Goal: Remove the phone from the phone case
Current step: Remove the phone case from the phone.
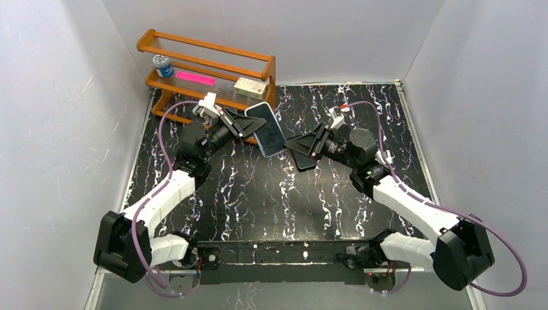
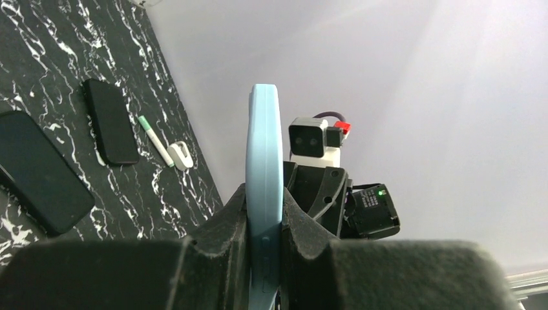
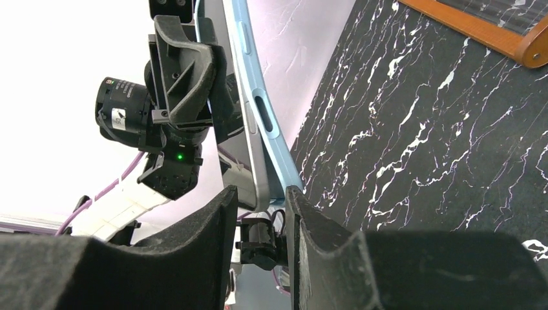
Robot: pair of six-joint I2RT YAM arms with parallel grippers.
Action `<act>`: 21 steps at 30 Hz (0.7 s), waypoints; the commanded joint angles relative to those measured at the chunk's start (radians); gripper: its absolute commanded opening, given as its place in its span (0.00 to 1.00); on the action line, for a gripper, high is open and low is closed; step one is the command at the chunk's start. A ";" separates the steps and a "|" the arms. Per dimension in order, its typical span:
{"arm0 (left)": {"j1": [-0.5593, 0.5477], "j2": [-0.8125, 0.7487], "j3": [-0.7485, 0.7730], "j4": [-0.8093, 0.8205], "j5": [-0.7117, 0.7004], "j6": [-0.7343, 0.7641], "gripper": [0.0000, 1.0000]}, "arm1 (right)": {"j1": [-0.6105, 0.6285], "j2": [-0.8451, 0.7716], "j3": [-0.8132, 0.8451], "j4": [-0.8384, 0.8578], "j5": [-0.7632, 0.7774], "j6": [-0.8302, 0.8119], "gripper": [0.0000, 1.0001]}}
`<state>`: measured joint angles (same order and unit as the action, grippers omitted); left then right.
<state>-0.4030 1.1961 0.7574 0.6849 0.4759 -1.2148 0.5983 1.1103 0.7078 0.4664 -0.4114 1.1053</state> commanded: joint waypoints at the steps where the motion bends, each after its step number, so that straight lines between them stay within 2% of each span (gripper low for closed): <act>1: -0.077 -0.017 -0.008 0.163 0.011 -0.093 0.00 | 0.022 0.025 0.009 0.139 -0.077 0.036 0.40; 13: -0.137 -0.015 -0.052 0.196 -0.027 -0.083 0.00 | 0.021 0.071 0.052 0.211 -0.118 0.064 0.38; 17: -0.137 -0.032 -0.070 0.179 -0.070 -0.043 0.00 | 0.021 0.035 0.059 0.125 -0.097 0.031 0.45; 21: -0.137 -0.047 -0.065 0.127 -0.145 0.013 0.00 | 0.021 -0.020 0.061 0.036 -0.072 0.004 0.47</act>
<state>-0.4721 1.1946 0.6846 0.7963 0.3077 -1.2110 0.5884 1.1481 0.7071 0.4873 -0.4824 1.1275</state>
